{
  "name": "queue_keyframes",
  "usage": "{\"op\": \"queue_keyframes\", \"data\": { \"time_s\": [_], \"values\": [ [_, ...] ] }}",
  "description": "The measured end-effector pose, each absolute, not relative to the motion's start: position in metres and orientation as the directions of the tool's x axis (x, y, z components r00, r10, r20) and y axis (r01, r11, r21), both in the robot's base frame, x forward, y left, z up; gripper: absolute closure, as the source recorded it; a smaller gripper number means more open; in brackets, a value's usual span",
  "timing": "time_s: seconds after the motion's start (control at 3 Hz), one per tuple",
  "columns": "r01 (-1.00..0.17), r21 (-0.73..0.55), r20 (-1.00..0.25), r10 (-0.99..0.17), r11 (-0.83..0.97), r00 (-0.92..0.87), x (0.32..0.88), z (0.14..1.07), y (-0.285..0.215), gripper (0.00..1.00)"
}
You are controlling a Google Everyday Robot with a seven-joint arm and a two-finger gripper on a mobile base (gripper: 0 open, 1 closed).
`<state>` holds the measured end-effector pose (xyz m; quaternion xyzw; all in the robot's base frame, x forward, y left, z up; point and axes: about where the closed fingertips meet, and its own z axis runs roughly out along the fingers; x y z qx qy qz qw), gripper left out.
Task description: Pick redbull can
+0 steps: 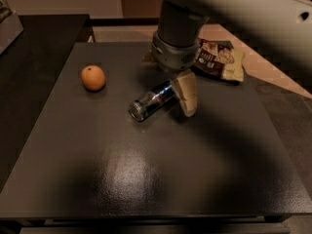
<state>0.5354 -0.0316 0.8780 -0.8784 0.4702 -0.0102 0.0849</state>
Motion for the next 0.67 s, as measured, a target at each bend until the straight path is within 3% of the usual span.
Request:
{"op": "queue_keyframes", "data": {
  "time_s": [0.67],
  "values": [
    [-0.779,-0.091,-0.042,-0.779,-0.620,0.625,0.538,0.848,-0.019,0.00]
  ]
}}
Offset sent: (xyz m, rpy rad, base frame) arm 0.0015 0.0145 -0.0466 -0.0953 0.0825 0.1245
